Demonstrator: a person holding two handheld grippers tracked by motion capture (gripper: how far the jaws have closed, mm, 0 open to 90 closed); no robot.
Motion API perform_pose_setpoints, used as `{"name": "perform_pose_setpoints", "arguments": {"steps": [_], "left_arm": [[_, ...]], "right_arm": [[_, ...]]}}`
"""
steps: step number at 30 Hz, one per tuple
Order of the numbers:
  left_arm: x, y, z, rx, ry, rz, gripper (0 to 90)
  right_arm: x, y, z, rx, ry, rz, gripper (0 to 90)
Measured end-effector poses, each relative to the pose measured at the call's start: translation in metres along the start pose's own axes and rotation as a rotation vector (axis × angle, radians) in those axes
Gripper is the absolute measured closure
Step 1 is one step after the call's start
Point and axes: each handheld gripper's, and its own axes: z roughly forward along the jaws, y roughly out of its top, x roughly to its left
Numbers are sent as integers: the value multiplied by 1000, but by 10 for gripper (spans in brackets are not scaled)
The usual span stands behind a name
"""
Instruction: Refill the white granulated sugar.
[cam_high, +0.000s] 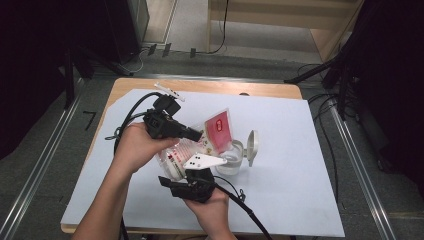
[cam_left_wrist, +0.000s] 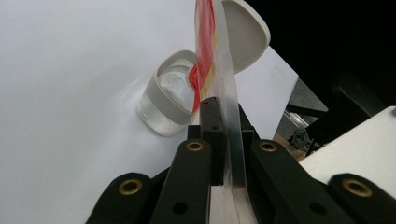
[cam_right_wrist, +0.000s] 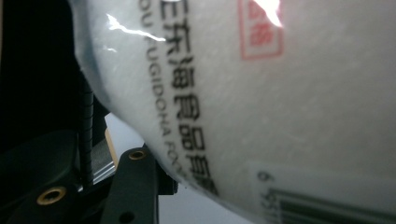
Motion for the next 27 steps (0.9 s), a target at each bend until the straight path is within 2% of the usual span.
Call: {"name": "perform_pose_setpoints", "arguments": {"steps": [6,10,15,19,21,24,27], "left_arm": [[2,3,2,8,-14,3,900],[0,8,1,23,-24,3,884],[2,15,4,30,-33,-8,882],[2,22,4,41,-39,-27,885],[0,23,4,38,-26,-22,885],[-4,21,6,39,3,-28,885],[-3,19,5,35,1,-18,880]], "right_arm": [[-4,1,-1,0,18,29,621],[-5,4,-3,-27,45,50,624],[-7,7,-4,-34,43,66,624],[-9,10,-5,-45,21,50,608],[-7,11,-5,-46,-7,8,582],[-7,10,-5,-41,1,22,600],[-7,9,-5,-40,14,29,613]]}}
